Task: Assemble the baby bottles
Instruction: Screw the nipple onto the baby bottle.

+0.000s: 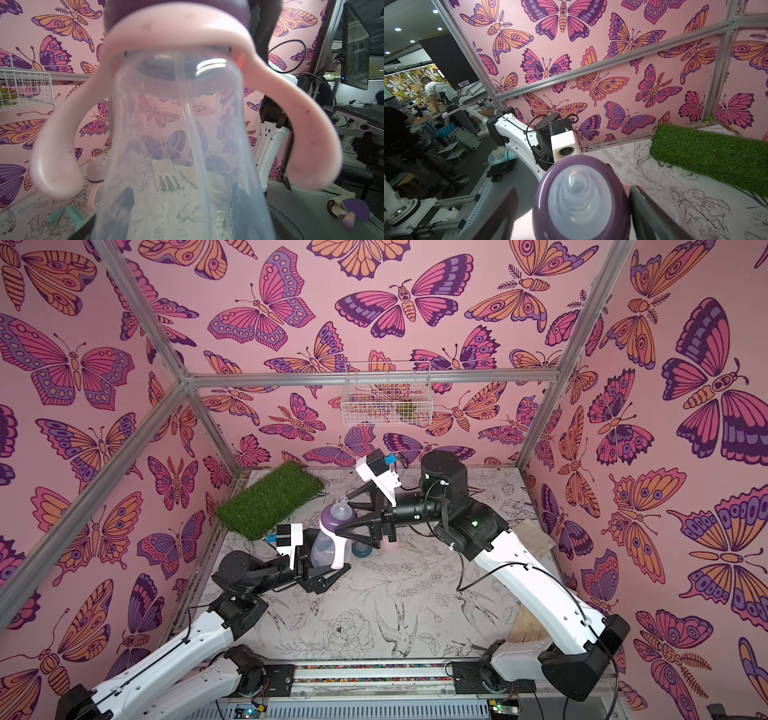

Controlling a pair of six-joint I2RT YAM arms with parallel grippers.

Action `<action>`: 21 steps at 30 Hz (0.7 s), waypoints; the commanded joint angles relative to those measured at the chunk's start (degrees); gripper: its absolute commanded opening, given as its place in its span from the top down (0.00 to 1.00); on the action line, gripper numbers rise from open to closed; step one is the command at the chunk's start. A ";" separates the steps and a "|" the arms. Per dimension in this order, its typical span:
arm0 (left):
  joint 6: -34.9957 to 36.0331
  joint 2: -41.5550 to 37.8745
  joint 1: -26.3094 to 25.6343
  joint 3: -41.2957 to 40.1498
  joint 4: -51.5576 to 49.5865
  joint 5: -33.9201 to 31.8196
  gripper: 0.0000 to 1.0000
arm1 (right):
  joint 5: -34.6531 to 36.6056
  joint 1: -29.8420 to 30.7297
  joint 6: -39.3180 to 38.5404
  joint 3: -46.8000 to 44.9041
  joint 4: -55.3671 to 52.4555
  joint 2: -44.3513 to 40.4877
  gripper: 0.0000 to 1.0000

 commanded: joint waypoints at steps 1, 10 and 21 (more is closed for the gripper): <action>-0.87 -0.06 0.29 1.95 3.30 1.04 1.00 | -0.95 0.71 -0.68 1.88 -0.87 0.21 0.15; -1.02 -0.09 0.24 1.87 2.87 0.87 1.00 | 0.09 1.31 -1.27 2.05 -2.41 0.42 0.29; 4.16 -1.96 0.23 1.96 -5.82 -6.66 1.00 | 8.56 2.03 0.69 0.62 -4.81 -0.14 0.67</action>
